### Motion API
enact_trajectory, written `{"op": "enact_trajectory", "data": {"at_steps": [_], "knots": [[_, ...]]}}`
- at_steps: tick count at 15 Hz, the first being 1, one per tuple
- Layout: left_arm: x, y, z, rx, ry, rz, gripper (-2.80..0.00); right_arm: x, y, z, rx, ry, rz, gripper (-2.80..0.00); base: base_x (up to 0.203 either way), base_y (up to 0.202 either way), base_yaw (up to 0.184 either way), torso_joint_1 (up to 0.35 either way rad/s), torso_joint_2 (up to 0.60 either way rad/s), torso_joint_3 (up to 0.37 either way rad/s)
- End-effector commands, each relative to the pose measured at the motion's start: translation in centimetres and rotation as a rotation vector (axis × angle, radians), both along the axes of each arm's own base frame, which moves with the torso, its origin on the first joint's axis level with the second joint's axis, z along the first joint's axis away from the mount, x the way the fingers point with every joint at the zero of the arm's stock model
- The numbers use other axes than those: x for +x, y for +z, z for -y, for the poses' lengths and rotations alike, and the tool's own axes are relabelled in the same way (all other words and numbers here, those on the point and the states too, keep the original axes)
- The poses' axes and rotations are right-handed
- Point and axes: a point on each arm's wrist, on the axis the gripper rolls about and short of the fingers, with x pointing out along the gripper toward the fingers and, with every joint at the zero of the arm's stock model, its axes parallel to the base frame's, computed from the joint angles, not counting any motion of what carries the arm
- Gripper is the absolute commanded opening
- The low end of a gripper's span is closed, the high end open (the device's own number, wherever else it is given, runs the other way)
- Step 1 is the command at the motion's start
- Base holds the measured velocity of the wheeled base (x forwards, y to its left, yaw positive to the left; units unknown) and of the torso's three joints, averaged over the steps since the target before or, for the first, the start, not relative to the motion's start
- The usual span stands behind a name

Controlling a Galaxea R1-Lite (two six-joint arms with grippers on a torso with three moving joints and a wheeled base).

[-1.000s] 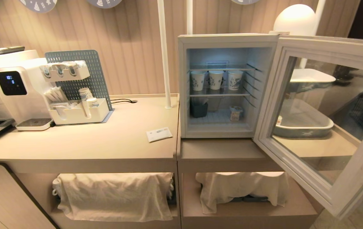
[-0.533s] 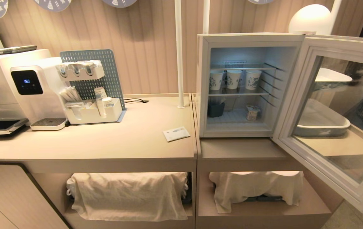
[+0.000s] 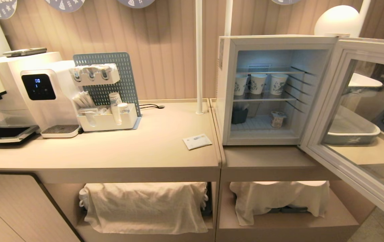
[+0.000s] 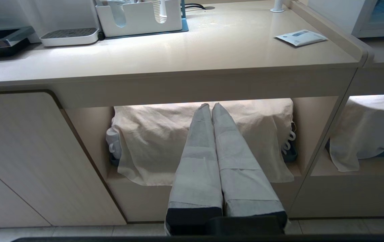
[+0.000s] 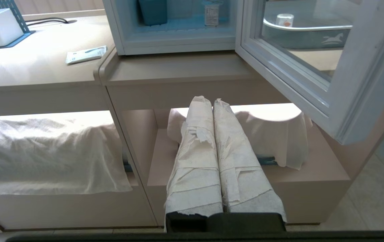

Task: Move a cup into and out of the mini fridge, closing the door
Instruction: Take the yoghurt out of the freezer

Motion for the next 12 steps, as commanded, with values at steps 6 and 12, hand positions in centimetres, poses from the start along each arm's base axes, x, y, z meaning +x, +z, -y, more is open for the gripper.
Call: {"op": "enact_trajectory", "data": {"at_steps": [6,12], "knots": [[0.00,0.01,0.00,0.001,0.000,0.001,-2.80,0.00,0.02,0.00,0.000,0.000,-0.001,-2.80,0.159,0.001,0.001,0.003,0.00,0.002],[0.00,0.00,0.00,-0.015,0.002,-0.001,-2.80,0.03,0.01,0.00,0.002,0.000,0.004,-2.80,0.183,0.000,0.001,0.003,0.00,0.002]]}}
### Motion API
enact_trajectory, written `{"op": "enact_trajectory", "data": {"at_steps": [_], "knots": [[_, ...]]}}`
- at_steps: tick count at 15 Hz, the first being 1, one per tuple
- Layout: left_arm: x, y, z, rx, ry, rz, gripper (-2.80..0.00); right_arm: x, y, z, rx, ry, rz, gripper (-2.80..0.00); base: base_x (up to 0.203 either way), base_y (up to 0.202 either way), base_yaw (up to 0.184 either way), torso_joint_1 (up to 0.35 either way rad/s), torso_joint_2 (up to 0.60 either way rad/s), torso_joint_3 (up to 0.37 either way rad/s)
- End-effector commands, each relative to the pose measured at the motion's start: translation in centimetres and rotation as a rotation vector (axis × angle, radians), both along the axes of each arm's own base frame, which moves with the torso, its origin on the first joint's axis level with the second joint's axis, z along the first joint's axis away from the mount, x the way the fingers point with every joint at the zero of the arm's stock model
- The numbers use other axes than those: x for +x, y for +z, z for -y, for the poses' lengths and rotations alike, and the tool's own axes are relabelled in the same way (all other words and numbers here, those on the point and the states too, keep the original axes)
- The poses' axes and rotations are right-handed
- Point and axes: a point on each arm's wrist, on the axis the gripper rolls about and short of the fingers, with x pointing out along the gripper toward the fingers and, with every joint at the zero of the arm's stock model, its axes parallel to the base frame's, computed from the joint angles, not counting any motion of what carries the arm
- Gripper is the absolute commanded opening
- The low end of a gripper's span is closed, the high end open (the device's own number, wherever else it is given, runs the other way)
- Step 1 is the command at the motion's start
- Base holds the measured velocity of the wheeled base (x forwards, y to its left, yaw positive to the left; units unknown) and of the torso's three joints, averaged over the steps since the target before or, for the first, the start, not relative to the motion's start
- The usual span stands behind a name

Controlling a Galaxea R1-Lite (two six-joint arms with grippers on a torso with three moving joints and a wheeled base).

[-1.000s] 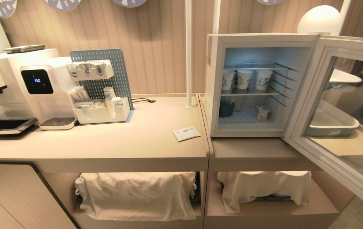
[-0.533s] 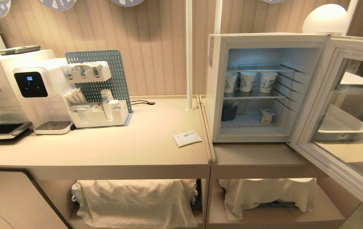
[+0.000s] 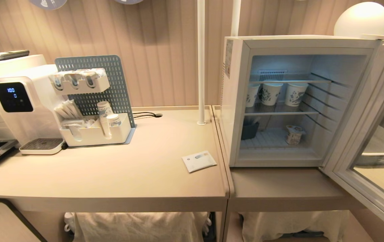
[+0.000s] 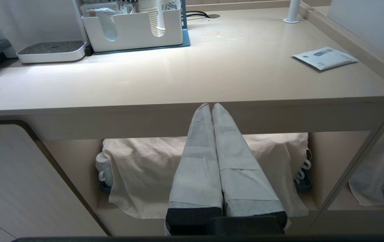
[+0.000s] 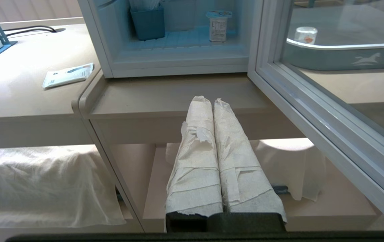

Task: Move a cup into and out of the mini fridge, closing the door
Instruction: Take the yoghurt out of the freezer

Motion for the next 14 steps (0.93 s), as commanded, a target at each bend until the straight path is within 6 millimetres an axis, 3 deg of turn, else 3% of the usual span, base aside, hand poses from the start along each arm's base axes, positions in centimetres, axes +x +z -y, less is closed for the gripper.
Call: {"op": "enact_trajectory", "data": {"at_steps": [1,2,3,5,8,11,14], "knots": [[0.0,0.0,0.0,-0.005,0.002,-0.001,-2.80,0.0,0.0,0.0,0.000,0.001,0.001,-2.80,0.062,0.000,0.002,0.012,0.02,-0.002],[0.0,0.0,0.0,-0.010,0.007,-0.001,-2.80,-0.2,0.6,0.0,0.000,-0.005,0.020,-2.80,0.000,0.000,0.000,0.000,0.00,0.000],[0.0,0.0,0.0,-0.012,0.007,-0.001,-2.80,-0.6,2.5,0.0,0.006,-0.016,0.066,-2.80,0.000,0.000,0.000,0.000,0.00,0.000],[0.0,0.0,0.0,-0.013,0.007,0.000,-2.80,-0.8,7.8,0.1,0.044,-0.040,0.116,-2.80,0.000,0.000,0.000,0.000,0.00,0.000],[0.0,0.0,0.0,-0.015,0.007,-0.001,-2.80,3.7,13.2,0.1,0.072,-0.062,-0.037,-2.80,0.000,0.000,0.000,0.000,0.00,0.000],[0.0,0.0,0.0,-0.016,0.009,0.000,-2.80,10.0,14.5,0.1,0.083,-0.054,-0.220,-2.80,0.000,0.000,0.000,0.000,0.00,0.000],[0.0,0.0,0.0,-0.029,0.010,-0.001,-2.80,15.1,13.2,-0.3,0.100,0.060,-0.404,-2.80,0.000,0.000,0.000,0.000,0.00,0.000]]}}
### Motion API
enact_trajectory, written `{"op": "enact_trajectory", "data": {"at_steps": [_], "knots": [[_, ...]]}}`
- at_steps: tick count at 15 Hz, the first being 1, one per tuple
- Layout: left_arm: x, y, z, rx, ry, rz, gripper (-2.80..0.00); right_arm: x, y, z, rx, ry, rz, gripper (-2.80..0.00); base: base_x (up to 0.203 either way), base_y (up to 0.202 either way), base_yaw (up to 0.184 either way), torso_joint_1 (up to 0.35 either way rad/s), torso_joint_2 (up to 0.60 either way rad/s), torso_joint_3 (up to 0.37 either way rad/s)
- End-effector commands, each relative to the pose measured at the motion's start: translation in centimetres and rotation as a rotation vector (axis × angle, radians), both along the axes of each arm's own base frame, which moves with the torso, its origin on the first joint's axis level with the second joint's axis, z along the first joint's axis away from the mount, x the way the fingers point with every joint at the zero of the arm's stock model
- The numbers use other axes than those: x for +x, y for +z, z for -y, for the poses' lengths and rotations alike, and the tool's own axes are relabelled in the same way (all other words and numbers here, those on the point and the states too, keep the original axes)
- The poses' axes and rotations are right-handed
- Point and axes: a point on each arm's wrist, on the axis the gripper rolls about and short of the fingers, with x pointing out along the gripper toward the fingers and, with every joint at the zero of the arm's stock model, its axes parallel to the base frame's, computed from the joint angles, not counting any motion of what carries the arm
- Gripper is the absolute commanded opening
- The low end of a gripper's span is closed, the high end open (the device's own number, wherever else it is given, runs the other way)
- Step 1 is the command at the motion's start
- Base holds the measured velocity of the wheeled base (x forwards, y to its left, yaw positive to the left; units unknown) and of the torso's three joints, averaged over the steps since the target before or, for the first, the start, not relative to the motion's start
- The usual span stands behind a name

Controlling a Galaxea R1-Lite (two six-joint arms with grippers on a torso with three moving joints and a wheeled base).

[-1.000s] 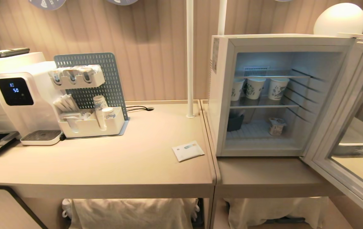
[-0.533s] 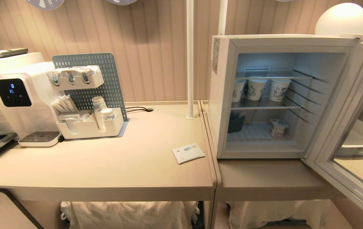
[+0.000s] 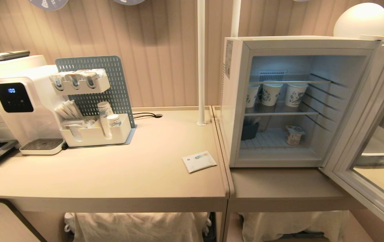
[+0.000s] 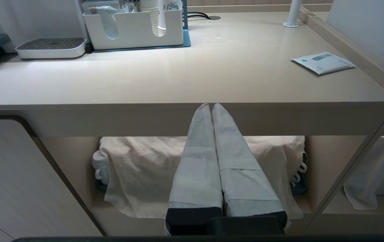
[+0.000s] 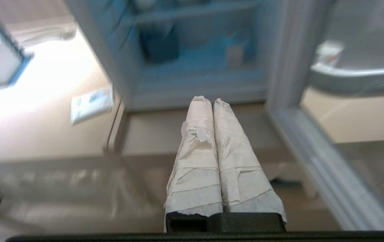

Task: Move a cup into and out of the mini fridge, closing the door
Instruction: Take the yoghurt out of the freezer

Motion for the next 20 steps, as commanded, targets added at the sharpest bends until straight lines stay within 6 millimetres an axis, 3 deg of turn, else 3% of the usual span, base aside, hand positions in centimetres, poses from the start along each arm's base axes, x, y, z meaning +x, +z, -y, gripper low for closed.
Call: {"op": "enact_trajectory", "data": {"at_steps": [1,5,6,8,11,16,20], "knots": [[0.0,0.0,0.0,-0.002,0.000,0.000,-2.80,6.3,-2.7,-0.2,0.009,0.060,-0.264,-2.80,0.000,0.000,0.000,0.000,0.00,0.000],[0.0,0.0,0.0,-0.002,0.000,-0.001,-2.80,12.5,-7.8,-0.2,0.017,0.100,-0.506,-2.80,0.000,0.000,0.000,0.000,0.00,0.000],[0.0,0.0,0.0,-0.004,0.000,-0.001,-2.80,13.8,-9.0,-0.2,0.016,0.106,-0.540,0.00,0.000,0.000,0.000,0.000,0.00,0.000],[0.0,0.0,0.0,-0.007,0.000,-0.001,-2.80,16.7,-11.8,-0.1,0.009,0.112,-0.582,0.00,0.000,0.000,0.000,0.000,0.00,0.000],[0.0,0.0,0.0,-0.008,0.002,0.001,-2.80,21.3,-14.0,0.1,-0.008,0.106,-0.452,0.00,0.000,0.000,0.000,0.000,0.00,0.000],[0.0,0.0,0.0,-0.010,0.002,0.001,-2.80,26.4,-16.7,0.8,-0.068,-0.028,-0.175,0.00,0.000,0.000,0.000,0.000,0.00,0.000],[0.0,0.0,0.0,-0.010,0.002,0.001,-2.80,29.4,-19.3,1.5,-0.106,-0.161,-0.091,0.00,0.000,0.000,0.000,0.000,0.00,0.000]]}}
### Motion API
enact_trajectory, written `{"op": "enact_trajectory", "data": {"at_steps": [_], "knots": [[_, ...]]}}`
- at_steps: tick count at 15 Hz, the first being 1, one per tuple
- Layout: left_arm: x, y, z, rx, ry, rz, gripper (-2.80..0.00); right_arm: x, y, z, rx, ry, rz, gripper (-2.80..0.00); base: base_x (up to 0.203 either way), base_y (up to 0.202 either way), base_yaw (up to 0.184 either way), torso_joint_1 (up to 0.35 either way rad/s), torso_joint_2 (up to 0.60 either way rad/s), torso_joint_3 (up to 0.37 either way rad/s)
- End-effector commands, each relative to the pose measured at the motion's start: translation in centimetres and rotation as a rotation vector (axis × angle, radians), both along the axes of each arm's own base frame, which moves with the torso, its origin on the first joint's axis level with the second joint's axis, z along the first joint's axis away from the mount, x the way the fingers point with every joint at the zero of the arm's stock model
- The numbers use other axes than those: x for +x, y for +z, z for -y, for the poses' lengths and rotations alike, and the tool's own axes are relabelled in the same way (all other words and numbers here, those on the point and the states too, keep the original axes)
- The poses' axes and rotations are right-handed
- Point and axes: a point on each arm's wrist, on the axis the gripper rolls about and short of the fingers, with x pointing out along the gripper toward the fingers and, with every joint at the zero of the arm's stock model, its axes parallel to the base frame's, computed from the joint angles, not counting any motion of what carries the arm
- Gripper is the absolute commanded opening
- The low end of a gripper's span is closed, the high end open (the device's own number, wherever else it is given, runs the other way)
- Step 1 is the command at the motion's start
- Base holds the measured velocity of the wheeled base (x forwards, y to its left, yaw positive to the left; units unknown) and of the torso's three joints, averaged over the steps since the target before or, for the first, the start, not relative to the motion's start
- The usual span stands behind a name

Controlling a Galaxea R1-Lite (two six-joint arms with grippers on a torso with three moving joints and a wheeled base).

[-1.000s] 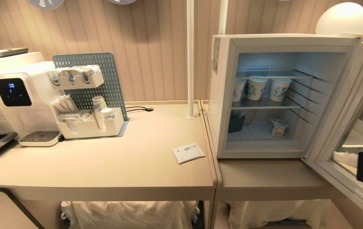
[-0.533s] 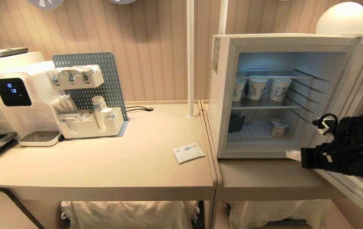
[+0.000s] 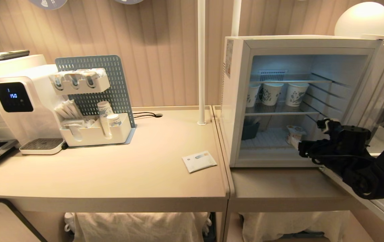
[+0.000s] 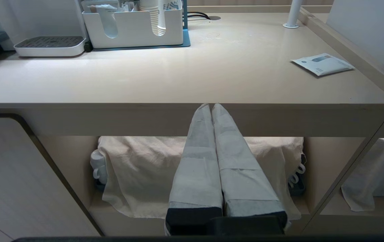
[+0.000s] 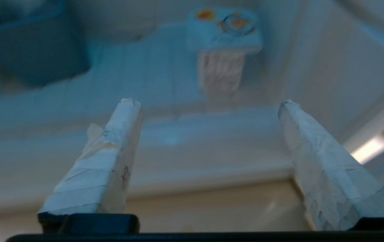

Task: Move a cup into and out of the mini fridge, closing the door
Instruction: Take the yoghurt out of the freezer

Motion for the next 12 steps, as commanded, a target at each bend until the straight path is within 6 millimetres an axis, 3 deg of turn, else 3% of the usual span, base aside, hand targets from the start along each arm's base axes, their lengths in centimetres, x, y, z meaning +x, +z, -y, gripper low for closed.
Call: {"op": "enact_trajectory", "data": {"at_steps": [1,12], "knots": [[0.0,0.0,0.0,0.000,0.001,-0.002,-2.80,1.9,-2.9,0.5,-0.005,-0.026,-0.031,0.00,0.000,0.000,0.000,0.000,0.00,0.000],[0.0,0.0,0.0,-0.002,0.001,-0.002,-2.80,8.0,-4.2,2.0,-0.005,-0.056,-0.045,0.00,0.000,0.000,0.000,0.000,0.00,0.000]]}}
